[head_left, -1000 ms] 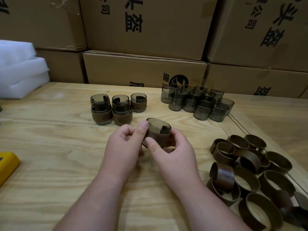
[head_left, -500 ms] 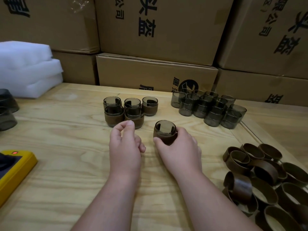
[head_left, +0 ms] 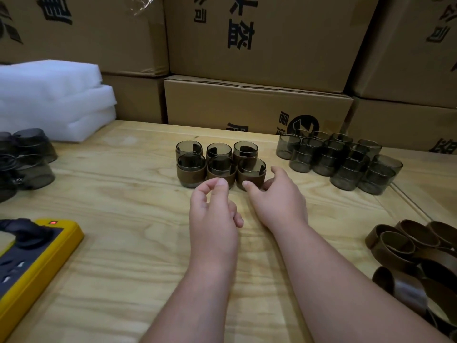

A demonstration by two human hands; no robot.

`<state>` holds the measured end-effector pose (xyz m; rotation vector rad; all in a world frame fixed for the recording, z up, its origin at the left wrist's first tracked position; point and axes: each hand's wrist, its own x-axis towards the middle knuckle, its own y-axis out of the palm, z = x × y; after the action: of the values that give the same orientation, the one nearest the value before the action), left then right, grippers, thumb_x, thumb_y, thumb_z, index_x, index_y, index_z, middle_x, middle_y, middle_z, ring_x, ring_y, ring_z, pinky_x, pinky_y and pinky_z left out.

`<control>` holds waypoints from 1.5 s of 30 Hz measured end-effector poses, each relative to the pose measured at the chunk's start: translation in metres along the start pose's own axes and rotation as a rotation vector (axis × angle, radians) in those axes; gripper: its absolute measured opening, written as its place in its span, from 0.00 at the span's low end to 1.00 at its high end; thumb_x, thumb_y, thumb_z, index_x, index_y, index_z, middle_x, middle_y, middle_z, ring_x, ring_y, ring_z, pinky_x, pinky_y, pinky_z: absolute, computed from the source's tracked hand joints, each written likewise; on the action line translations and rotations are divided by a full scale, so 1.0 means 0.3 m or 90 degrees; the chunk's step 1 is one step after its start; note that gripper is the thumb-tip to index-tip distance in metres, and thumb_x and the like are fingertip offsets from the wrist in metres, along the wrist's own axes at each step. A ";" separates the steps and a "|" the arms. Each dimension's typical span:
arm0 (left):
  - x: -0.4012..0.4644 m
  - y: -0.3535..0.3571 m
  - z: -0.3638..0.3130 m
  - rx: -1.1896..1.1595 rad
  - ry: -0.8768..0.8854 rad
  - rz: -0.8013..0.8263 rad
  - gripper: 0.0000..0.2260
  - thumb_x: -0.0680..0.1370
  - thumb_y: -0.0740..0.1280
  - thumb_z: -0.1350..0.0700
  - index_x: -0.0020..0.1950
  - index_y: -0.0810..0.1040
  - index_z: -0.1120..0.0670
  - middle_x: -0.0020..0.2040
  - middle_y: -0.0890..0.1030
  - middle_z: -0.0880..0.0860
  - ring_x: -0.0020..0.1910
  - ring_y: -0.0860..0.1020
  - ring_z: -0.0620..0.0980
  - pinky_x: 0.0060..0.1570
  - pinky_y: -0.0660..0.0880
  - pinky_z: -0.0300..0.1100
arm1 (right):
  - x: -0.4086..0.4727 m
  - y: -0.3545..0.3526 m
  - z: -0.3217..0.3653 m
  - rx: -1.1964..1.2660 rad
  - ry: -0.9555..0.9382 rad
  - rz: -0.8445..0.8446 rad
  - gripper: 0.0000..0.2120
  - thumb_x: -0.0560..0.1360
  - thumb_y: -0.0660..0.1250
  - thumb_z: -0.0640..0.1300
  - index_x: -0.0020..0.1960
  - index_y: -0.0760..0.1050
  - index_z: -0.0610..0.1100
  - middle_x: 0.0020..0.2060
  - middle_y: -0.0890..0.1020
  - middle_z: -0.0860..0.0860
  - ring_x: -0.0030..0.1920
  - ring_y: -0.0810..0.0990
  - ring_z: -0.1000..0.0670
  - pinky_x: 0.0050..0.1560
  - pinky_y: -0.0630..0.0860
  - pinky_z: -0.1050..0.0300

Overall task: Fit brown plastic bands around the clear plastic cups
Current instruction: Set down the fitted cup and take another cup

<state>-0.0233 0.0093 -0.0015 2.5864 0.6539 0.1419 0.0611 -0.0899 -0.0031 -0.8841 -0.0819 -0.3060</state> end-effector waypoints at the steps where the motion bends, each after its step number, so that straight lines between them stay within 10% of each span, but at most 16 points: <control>1: 0.001 0.002 0.000 0.001 -0.002 -0.003 0.05 0.82 0.64 0.47 0.53 0.76 0.47 0.26 0.69 0.45 0.26 0.70 0.46 0.33 0.70 0.43 | 0.003 0.001 -0.004 0.010 0.002 -0.005 0.37 0.73 0.69 0.66 0.77 0.65 0.52 0.58 0.82 0.56 0.64 0.79 0.46 0.67 0.74 0.42; 8: -0.008 0.004 -0.004 0.018 -0.009 0.002 0.05 0.82 0.64 0.47 0.53 0.76 0.47 0.26 0.69 0.46 0.26 0.71 0.46 0.35 0.70 0.44 | 0.017 0.004 -0.024 0.040 0.009 -0.010 0.27 0.76 0.69 0.61 0.71 0.71 0.52 0.42 0.80 0.60 0.55 0.82 0.48 0.62 0.77 0.43; 14: -0.011 0.005 -0.011 0.025 -0.014 0.001 0.04 0.83 0.65 0.49 0.53 0.77 0.48 0.26 0.69 0.46 0.26 0.71 0.46 0.36 0.71 0.45 | 0.032 -0.006 -0.031 0.034 0.041 -0.070 0.25 0.78 0.64 0.57 0.73 0.70 0.50 0.63 0.80 0.51 0.61 0.79 0.46 0.63 0.78 0.43; 25: -0.011 0.003 -0.014 0.003 -0.024 0.003 0.03 0.83 0.65 0.50 0.51 0.78 0.47 0.27 0.69 0.46 0.26 0.71 0.44 0.35 0.69 0.44 | 0.181 -0.082 -0.106 0.079 0.284 -0.252 0.43 0.80 0.63 0.53 0.83 0.38 0.53 0.48 0.82 0.51 0.45 0.81 0.48 0.52 0.80 0.47; 31: -0.006 0.004 -0.010 -0.003 -0.027 0.000 0.03 0.82 0.66 0.50 0.50 0.78 0.48 0.26 0.69 0.45 0.26 0.71 0.44 0.36 0.70 0.44 | 0.230 -0.088 -0.135 0.111 0.350 -0.252 0.40 0.79 0.64 0.53 0.83 0.46 0.51 0.34 0.73 0.54 0.34 0.74 0.51 0.47 0.75 0.49; 45: -0.013 0.009 -0.011 0.014 -0.021 0.017 0.03 0.82 0.65 0.53 0.51 0.79 0.48 0.27 0.69 0.45 0.26 0.70 0.44 0.34 0.69 0.42 | -0.002 -0.113 -0.094 0.101 0.244 -0.181 0.23 0.79 0.63 0.50 0.70 0.58 0.54 0.38 0.79 0.52 0.45 0.80 0.44 0.60 0.78 0.41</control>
<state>-0.0261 0.0067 0.0028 2.6137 0.6118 0.1018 0.0489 -0.1317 0.0042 -0.6429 0.1238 -0.7204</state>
